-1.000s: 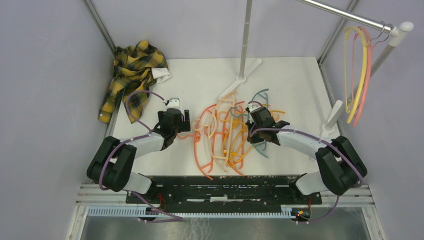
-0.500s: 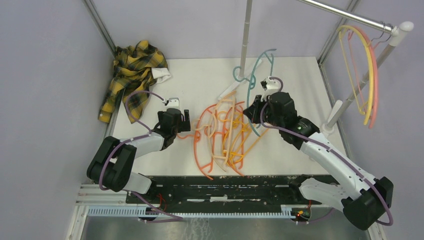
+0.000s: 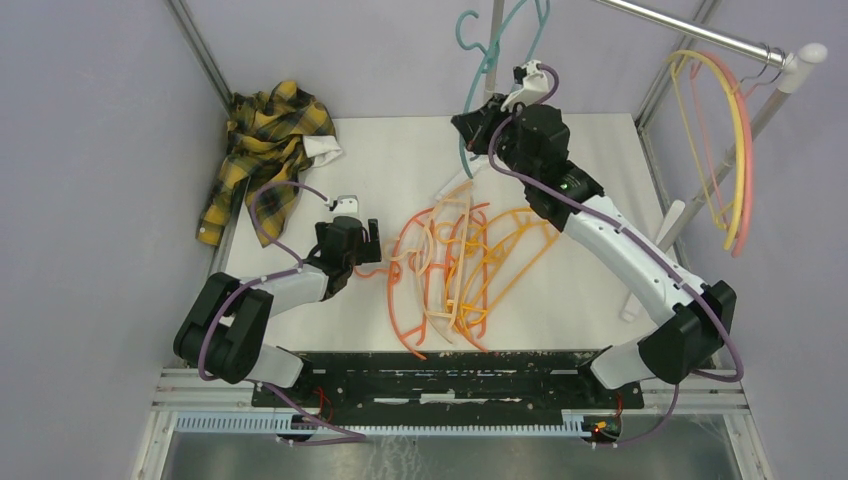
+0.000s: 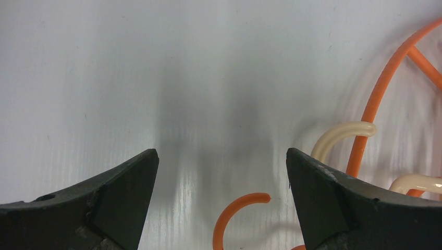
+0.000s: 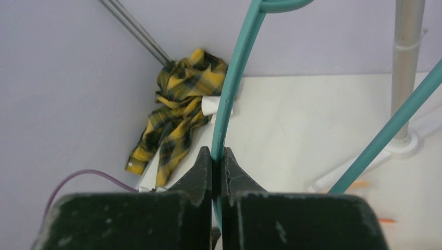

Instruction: Organize the hangers

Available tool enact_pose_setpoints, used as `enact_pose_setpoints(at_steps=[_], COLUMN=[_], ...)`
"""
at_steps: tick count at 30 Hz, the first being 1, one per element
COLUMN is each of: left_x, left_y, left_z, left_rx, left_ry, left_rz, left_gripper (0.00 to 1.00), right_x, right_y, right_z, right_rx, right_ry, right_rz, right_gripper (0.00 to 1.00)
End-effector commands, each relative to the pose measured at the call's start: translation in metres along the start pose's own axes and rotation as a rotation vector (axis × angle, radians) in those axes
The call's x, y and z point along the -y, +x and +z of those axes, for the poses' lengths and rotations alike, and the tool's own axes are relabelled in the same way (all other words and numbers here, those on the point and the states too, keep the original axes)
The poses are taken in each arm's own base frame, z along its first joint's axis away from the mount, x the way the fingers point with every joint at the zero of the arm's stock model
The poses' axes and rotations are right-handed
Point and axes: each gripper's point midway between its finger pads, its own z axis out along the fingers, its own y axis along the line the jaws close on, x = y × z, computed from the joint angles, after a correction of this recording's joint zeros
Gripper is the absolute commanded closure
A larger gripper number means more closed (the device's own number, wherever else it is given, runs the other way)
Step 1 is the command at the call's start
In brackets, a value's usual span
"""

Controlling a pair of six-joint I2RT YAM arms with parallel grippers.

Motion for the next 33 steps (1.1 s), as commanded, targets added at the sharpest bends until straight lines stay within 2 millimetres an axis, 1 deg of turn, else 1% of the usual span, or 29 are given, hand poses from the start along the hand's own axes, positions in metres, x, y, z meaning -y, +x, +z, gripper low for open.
enact_pose_setpoints(at_steps=[1,4,6,9,12,19,21,25,28,30,33], left_x=[0.005,0.005,0.005,0.005,0.005,0.005,0.005,0.006,0.006,0.005,0.005], left_y=[-0.028,-0.028,-0.028,-0.027,-0.027,-0.026,-0.026,-0.026,-0.026,-0.026,-0.025], left_z=[0.001,0.001,0.001,0.001,0.001,0.002,0.002,0.002,0.001,0.001,0.002], left_rx=[0.088,0.088,0.088,0.086,0.085,0.082,0.081,0.080,0.081,0.081,0.080], left_ry=[-0.001,0.001,0.001,0.001,0.000,0.002,0.001,0.003,0.003,0.003,0.002], left_rz=[-0.068,-0.066,-0.067,-0.066,-0.066,-0.064,-0.064,-0.063,-0.063,-0.065,-0.065], left_gripper=[0.01,0.01,0.01,0.01,0.01,0.01,0.01,0.01,0.01,0.01,0.01], right_x=[-0.020,-0.011,-0.004,0.006,0.011,0.029,0.036,0.053,0.061,0.062,0.065], right_y=[-0.081,-0.098,-0.106,-0.111,-0.115,-0.142,-0.146,-0.151,-0.152,-0.151,-0.142], right_z=[-0.012,-0.012,-0.010,-0.008,-0.007,-0.006,-0.002,0.008,0.018,0.024,0.035], right_rx=[0.230,0.266,0.285,0.297,0.315,0.385,0.385,0.404,0.395,0.378,0.348], right_ry=[-0.028,-0.007,0.008,0.028,0.033,0.066,0.083,0.113,0.131,0.136,0.134], right_rz=[0.007,0.026,0.043,0.069,0.082,0.117,0.131,0.154,0.163,0.164,0.172], right_gripper=[0.99,0.99,0.99,0.99,0.99,0.99,0.99,0.99,0.99,0.99,0.99])
